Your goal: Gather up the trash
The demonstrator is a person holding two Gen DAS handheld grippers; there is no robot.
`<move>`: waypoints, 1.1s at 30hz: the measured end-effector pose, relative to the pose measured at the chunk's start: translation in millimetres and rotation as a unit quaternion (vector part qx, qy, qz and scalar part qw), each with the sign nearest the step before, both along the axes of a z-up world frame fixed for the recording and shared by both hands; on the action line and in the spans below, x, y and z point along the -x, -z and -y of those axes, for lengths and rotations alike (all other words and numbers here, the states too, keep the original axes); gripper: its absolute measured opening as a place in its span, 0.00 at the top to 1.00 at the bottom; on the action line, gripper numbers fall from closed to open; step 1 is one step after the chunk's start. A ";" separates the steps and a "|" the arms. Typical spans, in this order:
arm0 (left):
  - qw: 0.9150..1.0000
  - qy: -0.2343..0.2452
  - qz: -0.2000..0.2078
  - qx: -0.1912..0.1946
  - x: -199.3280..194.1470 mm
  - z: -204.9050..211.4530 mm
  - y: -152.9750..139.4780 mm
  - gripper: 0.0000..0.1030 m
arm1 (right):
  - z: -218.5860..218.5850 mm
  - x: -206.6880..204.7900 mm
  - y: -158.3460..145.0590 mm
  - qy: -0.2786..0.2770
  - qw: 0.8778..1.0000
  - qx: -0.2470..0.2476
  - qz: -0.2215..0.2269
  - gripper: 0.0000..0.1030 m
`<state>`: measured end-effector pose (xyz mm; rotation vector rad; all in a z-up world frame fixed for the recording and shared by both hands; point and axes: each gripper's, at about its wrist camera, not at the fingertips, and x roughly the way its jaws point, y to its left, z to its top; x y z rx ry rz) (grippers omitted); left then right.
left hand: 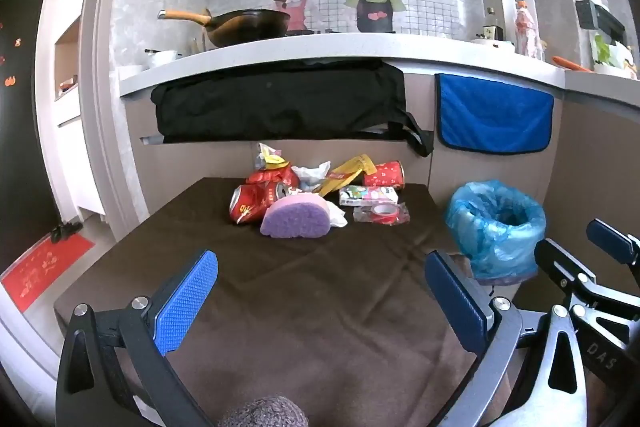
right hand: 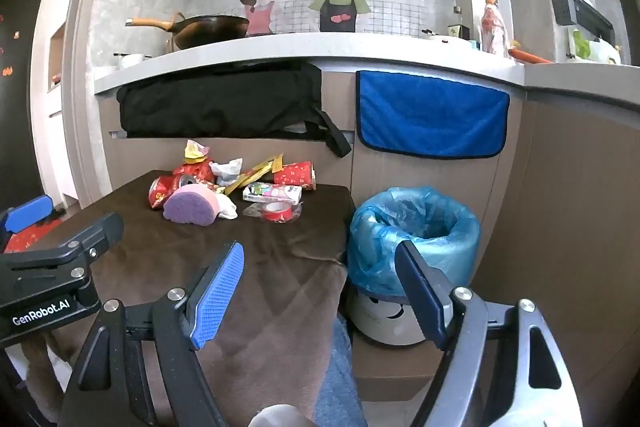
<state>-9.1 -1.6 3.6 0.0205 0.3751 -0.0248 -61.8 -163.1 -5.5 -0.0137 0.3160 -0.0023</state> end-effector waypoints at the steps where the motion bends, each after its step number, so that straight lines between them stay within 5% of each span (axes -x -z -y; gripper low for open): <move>1: 1.000 0.000 0.000 -0.001 0.4 0.1 -0.1 0.01 | 4.5 -7.3 0.0 0.001 1.000 -0.002 -0.005 0.27; 33: 1.000 0.008 -0.003 -0.002 -0.6 6.2 -0.2 0.01 | 15.6 -27.5 2.0 0.006 1.000 -0.010 -0.004 0.27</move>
